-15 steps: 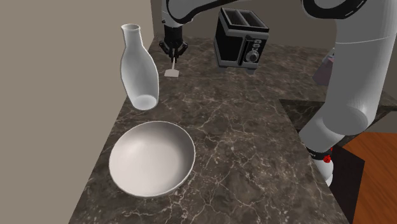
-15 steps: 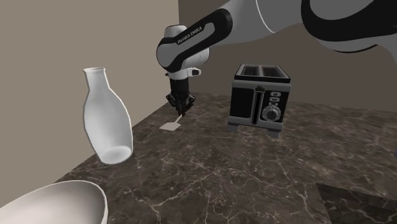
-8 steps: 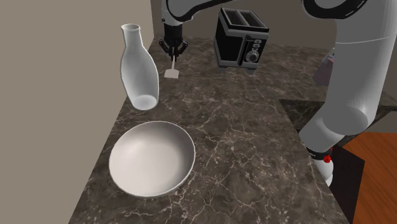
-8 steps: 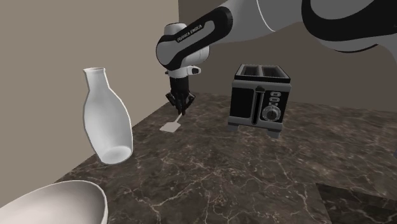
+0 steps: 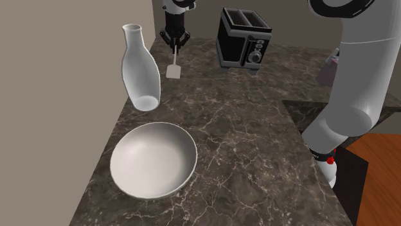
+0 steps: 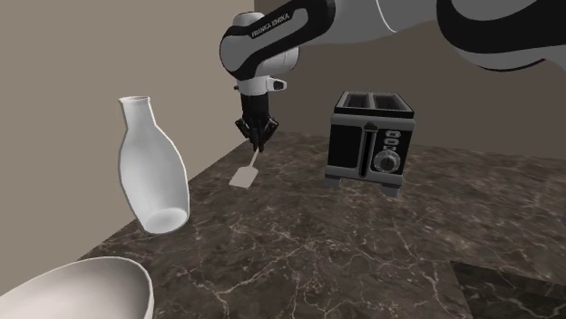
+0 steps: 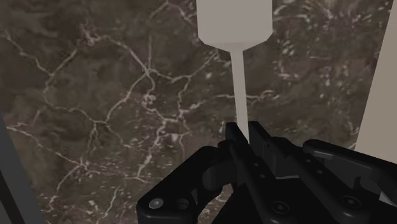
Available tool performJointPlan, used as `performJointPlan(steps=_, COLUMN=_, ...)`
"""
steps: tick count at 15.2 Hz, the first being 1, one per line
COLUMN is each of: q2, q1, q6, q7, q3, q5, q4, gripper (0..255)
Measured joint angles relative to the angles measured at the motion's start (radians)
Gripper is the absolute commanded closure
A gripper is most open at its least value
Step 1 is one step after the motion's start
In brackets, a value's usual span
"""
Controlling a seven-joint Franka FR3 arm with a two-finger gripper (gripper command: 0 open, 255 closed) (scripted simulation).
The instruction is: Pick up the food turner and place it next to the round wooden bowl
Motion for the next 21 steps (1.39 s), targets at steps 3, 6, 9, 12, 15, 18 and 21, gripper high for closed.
performJointPlan(steps=3, q2=-0.009, q1=0.0, q6=-0.032, q7=-0.005, q3=0.002, q5=0.004, q4=0.024, gripper=255)
performJointPlan(steps=6, q2=-0.014, q1=0.003, q6=-0.071, q7=-0.009, q3=0.004, q5=0.007, q4=0.058, gripper=255)
performJointPlan(steps=9, q2=-0.012, q1=0.008, q6=-0.113, q7=-0.012, q3=0.005, q5=0.008, q4=0.103, gripper=255)
performJointPlan(steps=12, q2=-0.006, q1=0.014, q6=-0.159, q7=-0.015, q3=0.006, q5=0.007, q4=0.155, gripper=255)
performJointPlan(steps=15, q2=0.003, q1=0.021, q6=-0.203, q7=-0.017, q3=0.006, q5=0.006, q4=0.208, gripper=255)
performJointPlan(steps=18, q2=-0.09, q1=0.009, q6=-0.167, q7=-0.001, q3=0.019, q5=0.029, q4=0.081, gripper=255)
performJointPlan(steps=21, q2=-0.228, q1=-0.011, q6=-0.111, q7=0.01, q3=0.034, q5=0.07, q4=-0.108, gripper=255)
